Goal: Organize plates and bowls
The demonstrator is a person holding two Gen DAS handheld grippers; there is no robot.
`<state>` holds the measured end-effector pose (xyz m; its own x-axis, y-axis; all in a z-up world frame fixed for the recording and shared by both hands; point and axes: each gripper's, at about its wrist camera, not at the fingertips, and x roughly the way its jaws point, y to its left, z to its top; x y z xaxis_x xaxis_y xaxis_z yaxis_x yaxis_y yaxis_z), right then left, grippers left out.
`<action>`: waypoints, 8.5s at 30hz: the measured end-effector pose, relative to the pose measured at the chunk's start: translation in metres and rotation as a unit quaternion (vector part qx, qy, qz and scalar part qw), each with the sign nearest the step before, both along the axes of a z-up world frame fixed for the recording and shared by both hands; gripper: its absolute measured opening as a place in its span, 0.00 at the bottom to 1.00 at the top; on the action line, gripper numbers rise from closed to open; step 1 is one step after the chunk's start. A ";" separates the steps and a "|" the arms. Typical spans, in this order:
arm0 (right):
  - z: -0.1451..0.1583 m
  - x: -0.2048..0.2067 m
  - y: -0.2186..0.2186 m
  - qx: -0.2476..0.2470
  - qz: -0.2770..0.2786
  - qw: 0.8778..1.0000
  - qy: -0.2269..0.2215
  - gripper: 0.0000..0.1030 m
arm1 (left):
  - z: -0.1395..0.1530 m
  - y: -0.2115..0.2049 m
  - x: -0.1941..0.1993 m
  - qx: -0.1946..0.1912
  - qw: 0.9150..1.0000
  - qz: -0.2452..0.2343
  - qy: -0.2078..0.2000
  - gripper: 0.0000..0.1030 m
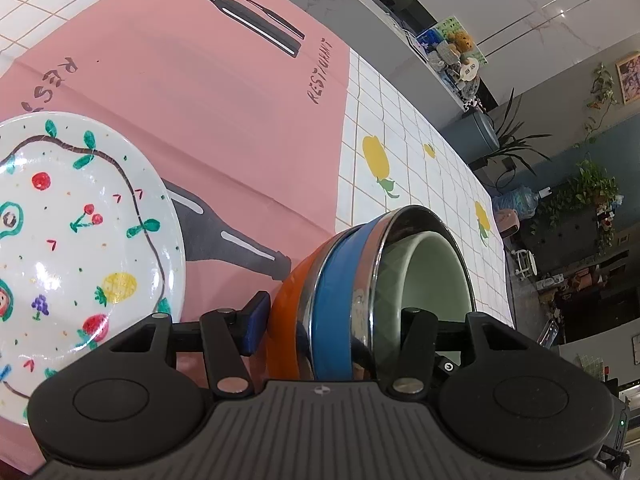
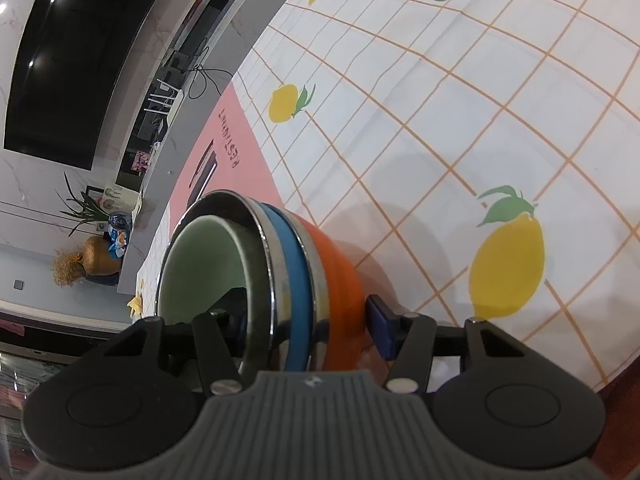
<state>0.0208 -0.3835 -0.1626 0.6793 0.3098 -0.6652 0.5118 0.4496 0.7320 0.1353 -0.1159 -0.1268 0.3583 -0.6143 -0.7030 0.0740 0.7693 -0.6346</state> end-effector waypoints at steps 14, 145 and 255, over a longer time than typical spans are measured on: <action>0.016 -0.008 0.005 -0.015 0.002 1.000 -0.005 0.52 | 0.017 0.007 -0.016 -0.008 1.000 -0.003 -0.016 0.58; 0.189 -0.076 0.142 -0.421 0.116 0.872 -0.220 0.94 | 0.187 0.101 -0.160 0.306 0.853 0.033 -0.422 0.79; 0.089 -0.089 0.180 -0.404 0.188 0.890 -0.101 0.96 | 0.080 0.107 -0.146 0.331 0.917 0.004 -0.223 0.80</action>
<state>-0.0686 -0.2032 -0.0739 0.7591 0.0166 -0.6508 0.1095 0.9822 0.1528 -0.0109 -0.0092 -0.0467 0.7032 -0.1018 -0.7037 0.2057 0.9765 0.0642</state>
